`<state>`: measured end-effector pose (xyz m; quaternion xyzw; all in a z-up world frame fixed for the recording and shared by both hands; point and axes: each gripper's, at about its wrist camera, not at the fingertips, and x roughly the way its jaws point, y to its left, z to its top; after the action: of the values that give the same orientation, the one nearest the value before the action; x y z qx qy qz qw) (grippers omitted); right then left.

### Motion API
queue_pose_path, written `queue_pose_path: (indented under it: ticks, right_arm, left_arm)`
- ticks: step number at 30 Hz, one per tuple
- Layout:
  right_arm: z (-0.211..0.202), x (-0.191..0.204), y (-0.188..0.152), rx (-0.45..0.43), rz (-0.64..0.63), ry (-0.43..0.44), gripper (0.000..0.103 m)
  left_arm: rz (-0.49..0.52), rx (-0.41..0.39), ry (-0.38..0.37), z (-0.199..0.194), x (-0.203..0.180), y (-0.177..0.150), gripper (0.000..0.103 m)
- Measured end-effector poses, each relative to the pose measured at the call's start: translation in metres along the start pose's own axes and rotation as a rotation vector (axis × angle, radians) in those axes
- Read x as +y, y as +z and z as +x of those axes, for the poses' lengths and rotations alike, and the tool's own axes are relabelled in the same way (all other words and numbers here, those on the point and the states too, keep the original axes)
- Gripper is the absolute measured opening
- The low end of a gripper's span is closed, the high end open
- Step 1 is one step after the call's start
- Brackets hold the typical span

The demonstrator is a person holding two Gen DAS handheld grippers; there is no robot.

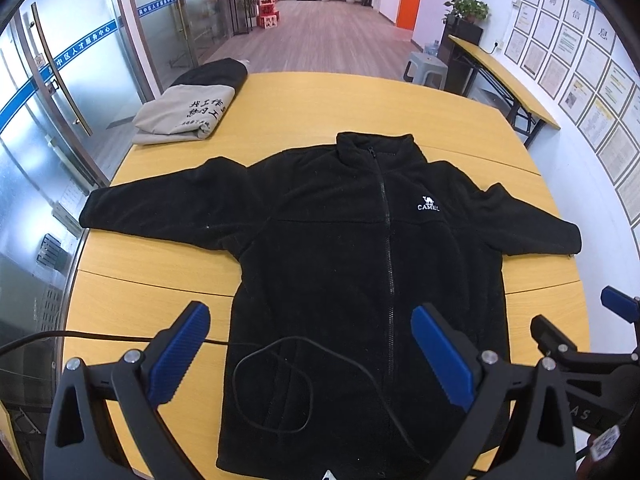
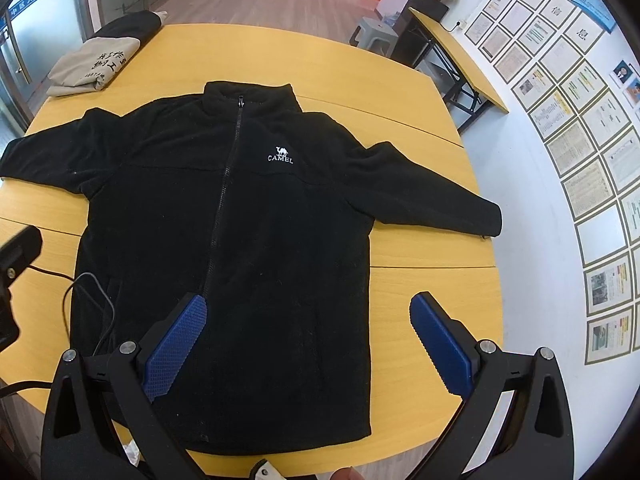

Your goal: Fold clothes

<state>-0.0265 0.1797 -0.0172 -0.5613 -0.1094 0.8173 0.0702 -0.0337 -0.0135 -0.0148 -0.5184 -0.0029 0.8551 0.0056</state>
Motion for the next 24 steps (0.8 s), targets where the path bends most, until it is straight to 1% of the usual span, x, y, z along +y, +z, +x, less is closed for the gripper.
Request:
queue_pose_path:
  ticks: [5,11,17,24]
  right_arm:
    - [-0.001,0.000,0.007,-0.008,0.000,0.008,0.103]
    - [0.007,0.003,0.013,-0.001,-0.016,0.011,0.103]
    - [0.020,-0.003,0.024,0.003,-0.017,0.042,0.103]
    - [0.037,-0.010,0.039,0.009,-0.022,0.056,0.103]
  left_arm:
    - [0.013,-0.017,0.011,0.001,-0.002,0.007,0.103]
    - [0.015,-0.014,0.031,0.008,-0.005,0.014,0.103]
    - [0.002,0.010,0.050,0.020,-0.013,0.020,0.103]
    - [0.002,0.026,0.083,0.037,-0.023,0.032,0.103]
